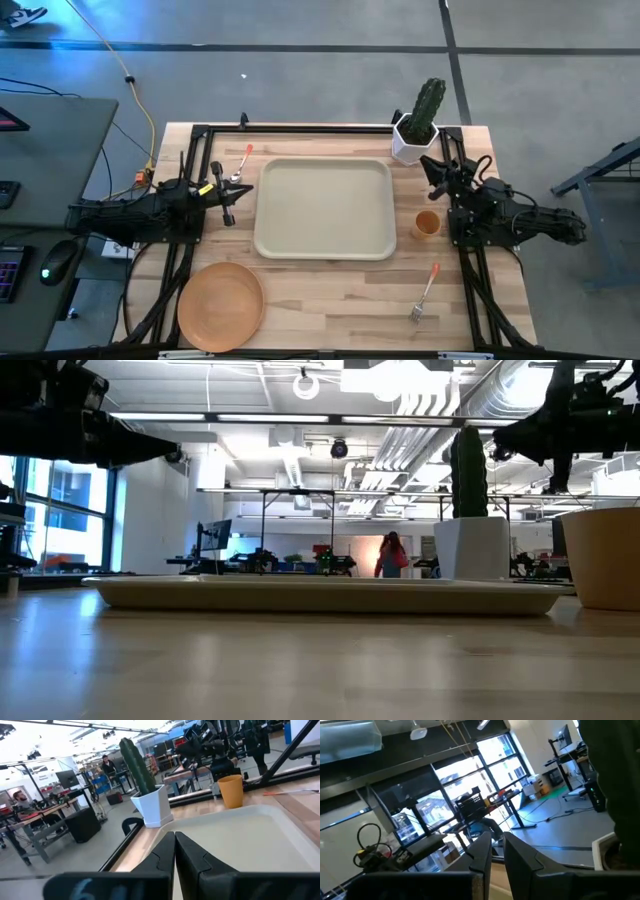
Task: Pick and place plate/cup/fork/spoon on tray
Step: Put the orange plate on the center of the brown tray
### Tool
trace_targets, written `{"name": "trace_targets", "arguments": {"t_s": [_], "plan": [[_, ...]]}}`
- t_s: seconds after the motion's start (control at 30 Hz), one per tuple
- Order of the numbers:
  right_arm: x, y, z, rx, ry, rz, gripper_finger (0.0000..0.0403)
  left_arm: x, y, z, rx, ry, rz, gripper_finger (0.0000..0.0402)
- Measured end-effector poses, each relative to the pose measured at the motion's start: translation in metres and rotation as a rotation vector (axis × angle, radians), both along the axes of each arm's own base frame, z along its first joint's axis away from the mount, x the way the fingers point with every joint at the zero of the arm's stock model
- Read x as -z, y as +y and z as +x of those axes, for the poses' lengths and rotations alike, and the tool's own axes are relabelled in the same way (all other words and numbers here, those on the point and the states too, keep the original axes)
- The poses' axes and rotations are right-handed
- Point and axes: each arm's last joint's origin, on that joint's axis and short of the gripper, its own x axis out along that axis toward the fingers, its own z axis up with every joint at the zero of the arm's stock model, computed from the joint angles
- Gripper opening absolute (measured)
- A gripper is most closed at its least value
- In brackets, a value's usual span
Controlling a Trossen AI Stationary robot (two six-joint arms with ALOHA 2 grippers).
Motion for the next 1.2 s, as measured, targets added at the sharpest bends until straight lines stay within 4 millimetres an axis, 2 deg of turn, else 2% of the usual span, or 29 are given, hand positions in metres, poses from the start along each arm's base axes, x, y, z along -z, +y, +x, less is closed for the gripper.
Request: {"name": "trace_targets", "arguments": {"t_s": [0.07, 0.23, 0.37, 0.6, 0.87, 1.2], "plan": [[0.000, 0.000, 0.000, 0.017, 0.002, 0.005, 0.0042, -0.008, 0.000, -0.001, -0.008, -0.091, -0.021, 0.0003], [0.000, -0.001, -0.001, 0.036, -0.002, 0.013, 0.0042, -0.039, 0.000, -0.011, -0.069, -0.395, 0.118, 0.0003], [0.000, -0.002, -0.002, 0.073, -0.005, 0.024, 0.0042, -0.052, -0.001, -0.019, -0.068, -0.565, 0.116, 0.0003], [0.001, -0.003, -0.003, 0.139, -0.052, 0.091, 0.0042, -0.056, -0.001, -0.022, -0.051, -0.635, 0.056, 0.0003], [0.001, -0.003, -0.002, 0.111, -0.110, 0.162, 0.0042, -0.063, 0.002, -0.030, -0.013, -0.891, -0.358, 0.0003], [0.010, -0.003, 0.012, -0.004, -0.100, 0.304, 0.0042, -0.058, 0.004, -0.009, 0.048, -0.785, -0.615, 0.0003]]}}
